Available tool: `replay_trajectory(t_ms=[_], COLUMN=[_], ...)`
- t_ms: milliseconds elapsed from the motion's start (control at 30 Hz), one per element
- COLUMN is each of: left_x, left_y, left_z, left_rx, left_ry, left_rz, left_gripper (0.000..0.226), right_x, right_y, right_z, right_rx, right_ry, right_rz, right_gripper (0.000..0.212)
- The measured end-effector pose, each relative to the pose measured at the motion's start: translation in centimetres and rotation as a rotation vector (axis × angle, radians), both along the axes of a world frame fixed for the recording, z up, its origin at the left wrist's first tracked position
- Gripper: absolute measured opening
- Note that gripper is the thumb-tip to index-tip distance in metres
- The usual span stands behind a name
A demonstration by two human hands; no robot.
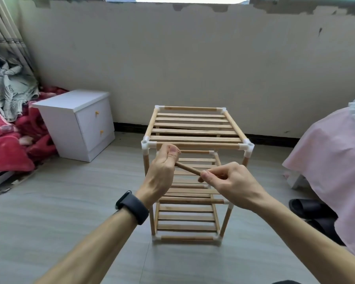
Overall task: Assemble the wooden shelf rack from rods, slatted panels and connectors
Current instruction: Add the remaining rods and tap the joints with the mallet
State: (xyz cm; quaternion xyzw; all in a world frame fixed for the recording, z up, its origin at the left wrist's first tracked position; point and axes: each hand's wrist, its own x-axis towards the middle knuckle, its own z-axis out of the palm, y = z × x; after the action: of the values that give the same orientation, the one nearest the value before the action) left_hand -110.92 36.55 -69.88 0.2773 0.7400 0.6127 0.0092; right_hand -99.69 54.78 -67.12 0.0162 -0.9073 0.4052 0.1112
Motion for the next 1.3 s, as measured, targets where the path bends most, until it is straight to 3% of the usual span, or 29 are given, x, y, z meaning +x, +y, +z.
replay_trajectory(t_ms=[100,233,333,433,533,633,733,867,1000,1133,1300], left_x=[-1.1,-4.0,-5.1,-7.1,-9.1,-10.6,-11.1,-11.2,-11.8,-11.8,-11.6], left_y=[-1.0,-2.1,-2.6,-4.3,-6.6,-7.4,-6.6,-6.1,-6.2,-6.2,-6.2], left_z=[2.1,4.8,4.1,1.8,-1.5,-5.1,-7.0,-8.7,-9.4,-9.7,-9.1], left_rx=[0.033,0.217,0.225,0.177,0.146,-0.124,-0.291,-0.232,-0.205,-0.222,-0.235], left_ry=[0.02,-0.14,-0.153,-0.117,-0.174,-0.162,-0.07,0.028,0.063,0.077,0.04], left_rz=[0.012,0.139,0.101,0.228,0.332,0.202,0.103,0.119,0.139,0.129,0.126], left_gripper=[0.039,0.039,0.036,0.041,0.04,0.048,0.037,0.04,0.038,0.029,0.025], right_x=[-0.9,-4.8,-8.4,-11.7,-14.4,-17.5,-20.1,-21.9,-22.7,-22.3,-22.0], right_y=[-0.5,-1.2,-3.2,-5.7,-7.9,-10.3,-12.7,-13.8,-15.4,-14.8,-15.9], right_z=[0.2,3.9,6.6,8.9,10.9,11.7,13.2,14.7,13.5,15.1,13.5], right_rx=[-0.389,-1.289,-1.366,-1.451,-1.303,-1.033,-0.878,-0.856,-0.658,-0.76,-0.708], right_ry=[-0.105,-0.017,0.129,0.248,0.39,0.48,0.472,0.454,0.323,0.413,0.359], right_rz=[0.014,-0.088,-0.164,-0.128,-0.131,-0.122,-0.059,0.031,-0.005,0.037,-0.012], right_gripper=[0.026,0.014,0.029,0.053,0.059,0.057,0.052,0.047,0.043,0.041,0.044])
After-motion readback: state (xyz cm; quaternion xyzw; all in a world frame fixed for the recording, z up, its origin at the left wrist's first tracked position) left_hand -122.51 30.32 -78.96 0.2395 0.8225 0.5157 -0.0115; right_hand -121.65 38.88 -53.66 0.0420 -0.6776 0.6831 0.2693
